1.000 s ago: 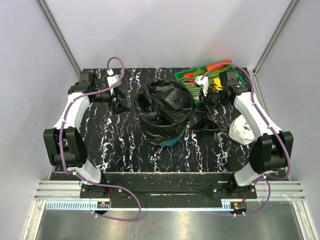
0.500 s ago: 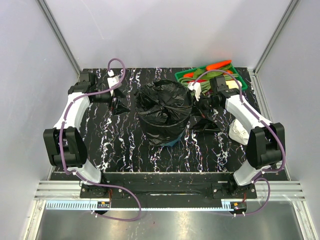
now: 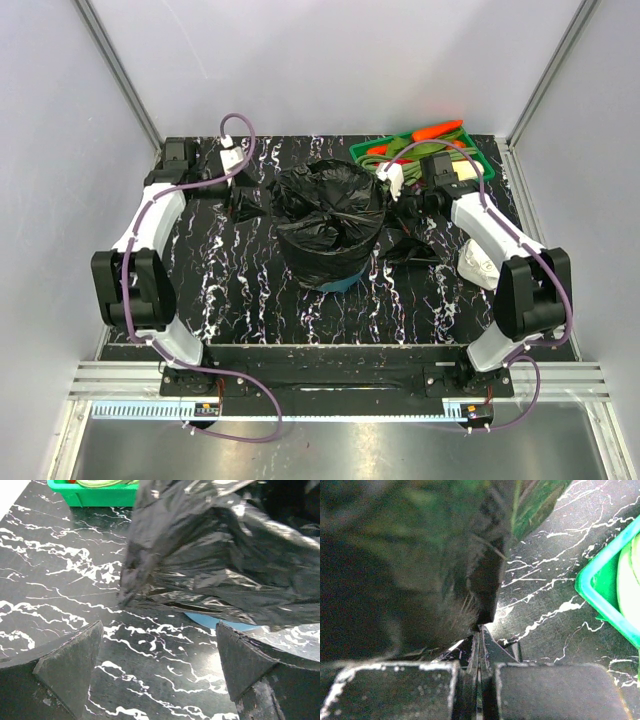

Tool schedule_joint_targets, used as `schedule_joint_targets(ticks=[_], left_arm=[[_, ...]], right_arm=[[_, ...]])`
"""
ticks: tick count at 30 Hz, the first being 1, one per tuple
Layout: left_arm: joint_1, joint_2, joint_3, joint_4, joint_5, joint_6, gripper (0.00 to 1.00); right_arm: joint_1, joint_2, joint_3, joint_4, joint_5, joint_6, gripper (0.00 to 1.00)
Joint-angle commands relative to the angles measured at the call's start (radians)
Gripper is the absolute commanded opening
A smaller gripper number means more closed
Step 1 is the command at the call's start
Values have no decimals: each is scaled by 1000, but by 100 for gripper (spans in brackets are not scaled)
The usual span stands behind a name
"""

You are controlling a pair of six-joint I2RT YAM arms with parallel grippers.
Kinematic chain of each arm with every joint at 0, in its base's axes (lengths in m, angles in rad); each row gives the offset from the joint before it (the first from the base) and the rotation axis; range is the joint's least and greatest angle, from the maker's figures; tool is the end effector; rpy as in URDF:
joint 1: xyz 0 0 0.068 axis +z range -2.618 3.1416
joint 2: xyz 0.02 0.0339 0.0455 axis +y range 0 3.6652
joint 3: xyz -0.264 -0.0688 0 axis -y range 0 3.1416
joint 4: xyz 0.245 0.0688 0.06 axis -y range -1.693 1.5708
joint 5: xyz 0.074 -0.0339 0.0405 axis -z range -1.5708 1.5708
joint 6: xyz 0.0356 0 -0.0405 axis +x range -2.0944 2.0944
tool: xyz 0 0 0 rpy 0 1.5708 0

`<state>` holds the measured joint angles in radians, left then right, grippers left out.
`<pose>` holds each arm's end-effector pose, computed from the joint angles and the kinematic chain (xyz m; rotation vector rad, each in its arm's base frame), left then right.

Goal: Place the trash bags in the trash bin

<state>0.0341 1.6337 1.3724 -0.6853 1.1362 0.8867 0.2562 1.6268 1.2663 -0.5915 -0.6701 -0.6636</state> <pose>0.3417 -0.0207 0.2994 1.1871 1.6302 -0.8463 0.3275 0.1086 0.2638 -1.2697 1.9777 0.6454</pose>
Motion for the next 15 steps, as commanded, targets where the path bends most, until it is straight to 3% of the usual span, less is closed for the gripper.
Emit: schedule_joint_targets(ticks=[1,7,11,15], left_arm=[[-3,46,59,196,66,-68,99],[-7,110,143,133,122,125,99],[-10,156,214,93,163,142,99],[-26,210,303,-48,174,219,99]], right_arm=[[11,-38,-18,-50,81,19,0],[11,-47,5,-83,86,19,0],[11,-50,4,-91,92,18,0],[11,-50,8,-91,102,21,0]])
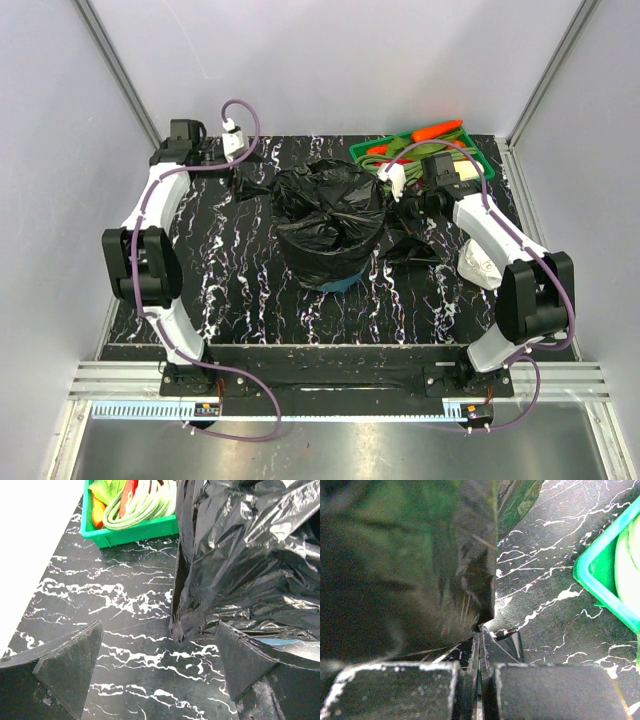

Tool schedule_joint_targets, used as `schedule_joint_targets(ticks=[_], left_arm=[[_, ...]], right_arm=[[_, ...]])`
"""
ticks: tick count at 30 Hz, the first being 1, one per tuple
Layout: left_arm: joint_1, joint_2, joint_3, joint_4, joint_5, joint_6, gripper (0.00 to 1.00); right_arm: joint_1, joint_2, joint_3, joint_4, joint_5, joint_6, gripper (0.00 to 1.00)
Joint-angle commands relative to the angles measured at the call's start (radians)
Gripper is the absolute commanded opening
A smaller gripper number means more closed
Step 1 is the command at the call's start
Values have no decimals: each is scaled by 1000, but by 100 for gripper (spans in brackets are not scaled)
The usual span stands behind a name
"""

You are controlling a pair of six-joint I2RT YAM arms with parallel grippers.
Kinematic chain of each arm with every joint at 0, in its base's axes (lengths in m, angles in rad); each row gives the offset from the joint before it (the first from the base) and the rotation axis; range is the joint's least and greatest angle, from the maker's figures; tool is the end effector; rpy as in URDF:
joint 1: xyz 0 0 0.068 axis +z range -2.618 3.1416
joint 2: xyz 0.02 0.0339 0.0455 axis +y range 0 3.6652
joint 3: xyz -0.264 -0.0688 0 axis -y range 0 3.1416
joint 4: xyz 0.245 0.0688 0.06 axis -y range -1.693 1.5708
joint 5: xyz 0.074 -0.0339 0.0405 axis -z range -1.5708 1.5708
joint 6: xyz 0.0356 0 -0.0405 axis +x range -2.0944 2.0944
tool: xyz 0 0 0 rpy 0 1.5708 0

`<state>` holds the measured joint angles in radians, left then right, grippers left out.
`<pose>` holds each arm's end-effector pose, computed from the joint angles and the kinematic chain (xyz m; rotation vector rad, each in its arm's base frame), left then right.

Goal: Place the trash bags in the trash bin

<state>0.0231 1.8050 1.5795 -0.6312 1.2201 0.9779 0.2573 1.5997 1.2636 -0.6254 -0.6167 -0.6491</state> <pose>0.3906 -0.0244 0.3088 1.2785 1.4215 -0.8034 0.3213 0.1058 0.2687 -1.2509 2.0265 0.5953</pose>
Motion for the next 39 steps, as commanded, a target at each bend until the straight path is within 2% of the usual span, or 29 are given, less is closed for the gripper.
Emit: schedule_joint_targets(ticks=[1,4,8,11,12,13,22,29,39], left_arm=[[-41,46,106,-149,82,181,99],[-67,68,114,-219,58,238,91],[-81,96,122,-283,45,275,55],[-81,99,120,-306,38,275,14],[-81,96,117,-308,33,269,3],[-81,91,108,-308,22,265,0],[-80,57,21,-305,-68,289,0],[-81,47,-36,-194,-134,228,0],[-91,57,-79,-133,-200,217,0]], right_arm=[[10,-23,11,-54,51,6,0],[10,-30,16,-54,51,8,0],[10,-35,23,-56,60,12,0],[10,-37,29,-54,64,28,0],[10,-37,33,-56,64,32,0],[10,-34,33,-56,67,43,0],[10,-29,-47,32,140,86,0],[10,3,-64,79,184,120,0],[7,22,-82,89,258,115,0]])
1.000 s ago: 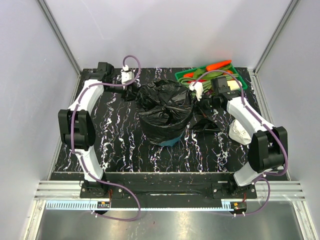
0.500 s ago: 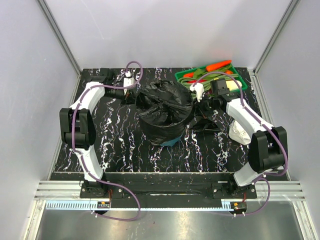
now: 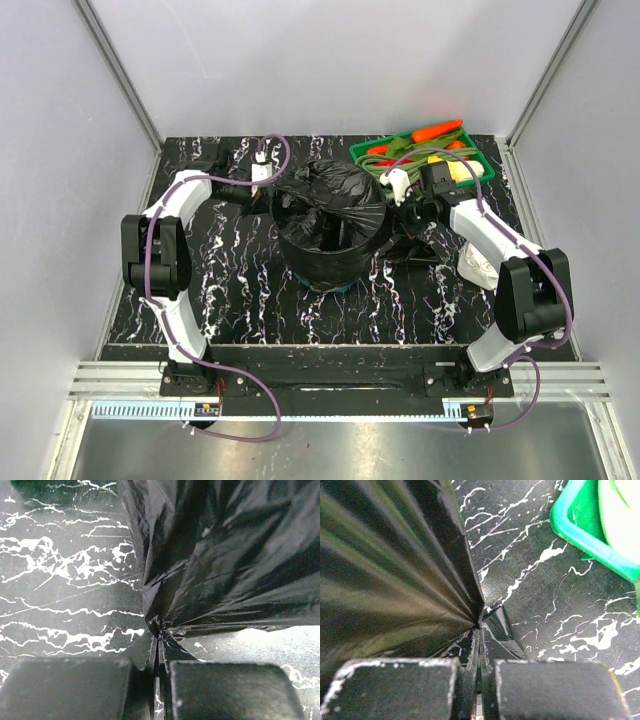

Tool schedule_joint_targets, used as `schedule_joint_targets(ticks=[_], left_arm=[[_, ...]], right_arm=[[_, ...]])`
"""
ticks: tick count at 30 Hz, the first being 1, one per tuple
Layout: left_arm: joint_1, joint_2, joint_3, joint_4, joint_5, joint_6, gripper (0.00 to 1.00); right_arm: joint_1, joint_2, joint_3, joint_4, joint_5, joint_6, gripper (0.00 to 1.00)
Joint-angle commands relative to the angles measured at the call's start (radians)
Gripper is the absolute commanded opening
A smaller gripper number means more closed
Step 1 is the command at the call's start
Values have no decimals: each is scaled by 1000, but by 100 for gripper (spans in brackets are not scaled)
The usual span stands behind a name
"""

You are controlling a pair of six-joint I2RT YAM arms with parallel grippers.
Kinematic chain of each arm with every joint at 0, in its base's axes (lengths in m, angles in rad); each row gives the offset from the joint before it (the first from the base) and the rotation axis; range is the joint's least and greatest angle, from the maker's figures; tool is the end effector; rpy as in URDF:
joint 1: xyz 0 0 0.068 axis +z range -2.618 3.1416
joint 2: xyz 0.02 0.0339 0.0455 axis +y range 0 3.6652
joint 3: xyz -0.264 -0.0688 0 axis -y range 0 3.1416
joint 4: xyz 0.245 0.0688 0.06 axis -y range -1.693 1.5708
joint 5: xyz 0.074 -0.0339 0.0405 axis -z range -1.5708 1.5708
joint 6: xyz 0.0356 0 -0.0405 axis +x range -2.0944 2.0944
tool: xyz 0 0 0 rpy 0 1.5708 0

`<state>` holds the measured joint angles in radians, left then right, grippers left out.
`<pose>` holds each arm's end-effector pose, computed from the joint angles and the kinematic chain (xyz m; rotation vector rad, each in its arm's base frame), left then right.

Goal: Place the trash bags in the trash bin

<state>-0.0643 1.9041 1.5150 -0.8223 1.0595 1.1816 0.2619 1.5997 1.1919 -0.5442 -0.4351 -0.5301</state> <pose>0.3852 -0.0559 0.2400 1.4425 1.6154 -0.8620 0.3226 0.1020 0.2487 -1.1011 2.1864 0.4306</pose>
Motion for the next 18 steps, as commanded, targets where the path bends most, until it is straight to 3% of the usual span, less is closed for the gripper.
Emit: schedule_joint_targets(ticks=[1,18], left_arm=[[-5,-43,-16,61,-44,12,0],[-17,-40,-62,104,-127,-7,0]], right_arm=[[2,22,-12,9,87,-5,0],[-16,49,-49,47,180,-36,0]])
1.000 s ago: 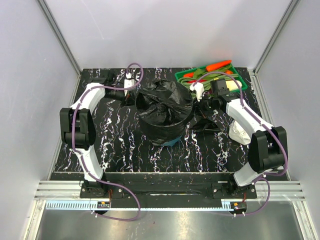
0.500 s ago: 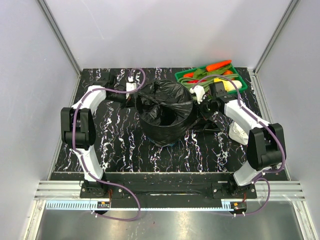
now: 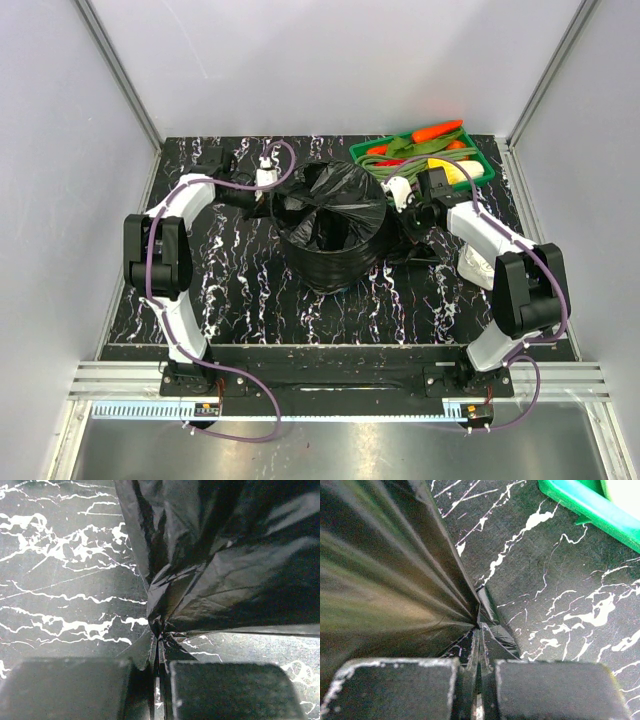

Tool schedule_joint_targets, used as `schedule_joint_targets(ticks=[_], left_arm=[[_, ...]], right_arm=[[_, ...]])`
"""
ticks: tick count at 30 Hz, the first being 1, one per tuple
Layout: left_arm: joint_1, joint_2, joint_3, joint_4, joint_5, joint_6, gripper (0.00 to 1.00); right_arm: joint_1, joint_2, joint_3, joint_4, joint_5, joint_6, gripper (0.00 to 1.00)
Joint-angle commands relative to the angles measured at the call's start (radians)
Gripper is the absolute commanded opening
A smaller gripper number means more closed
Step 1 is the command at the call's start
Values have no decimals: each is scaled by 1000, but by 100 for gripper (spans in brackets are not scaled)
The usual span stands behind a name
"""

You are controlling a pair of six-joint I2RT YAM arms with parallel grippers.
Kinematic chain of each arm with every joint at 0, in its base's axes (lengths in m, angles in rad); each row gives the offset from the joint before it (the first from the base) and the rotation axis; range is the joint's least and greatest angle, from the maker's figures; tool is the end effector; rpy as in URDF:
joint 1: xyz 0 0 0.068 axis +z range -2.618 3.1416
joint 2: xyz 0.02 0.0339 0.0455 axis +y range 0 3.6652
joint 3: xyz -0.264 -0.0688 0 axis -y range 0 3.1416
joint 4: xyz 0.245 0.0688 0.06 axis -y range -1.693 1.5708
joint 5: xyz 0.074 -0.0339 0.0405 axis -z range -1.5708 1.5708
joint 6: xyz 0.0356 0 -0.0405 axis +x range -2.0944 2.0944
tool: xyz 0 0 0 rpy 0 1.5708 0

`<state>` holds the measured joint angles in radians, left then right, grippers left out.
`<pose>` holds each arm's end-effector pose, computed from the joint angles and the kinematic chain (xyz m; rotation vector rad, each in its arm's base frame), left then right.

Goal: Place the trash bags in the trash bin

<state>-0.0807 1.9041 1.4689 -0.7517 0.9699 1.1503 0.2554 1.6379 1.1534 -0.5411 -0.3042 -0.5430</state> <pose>0.3855 -0.0606 0.2268 1.4669 1.6808 -0.7863 0.3248 0.0958 0.2236 -1.0905 2.3042 0.2843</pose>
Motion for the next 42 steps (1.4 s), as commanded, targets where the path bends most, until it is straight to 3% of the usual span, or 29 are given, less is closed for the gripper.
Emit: schedule_joint_targets(ticks=[1,30,42], left_arm=[[-2,-42,-21,34,-45,29,0],[1,-69,-151,238,-203,-70,0],[-1,-85,-176,276,-353,-80,0]], right_arm=[[-10,14,-11,46,51,-25,0],[-10,63,-69,105,175,-51,0],[-8,89,-92,145,220,-57,0]])
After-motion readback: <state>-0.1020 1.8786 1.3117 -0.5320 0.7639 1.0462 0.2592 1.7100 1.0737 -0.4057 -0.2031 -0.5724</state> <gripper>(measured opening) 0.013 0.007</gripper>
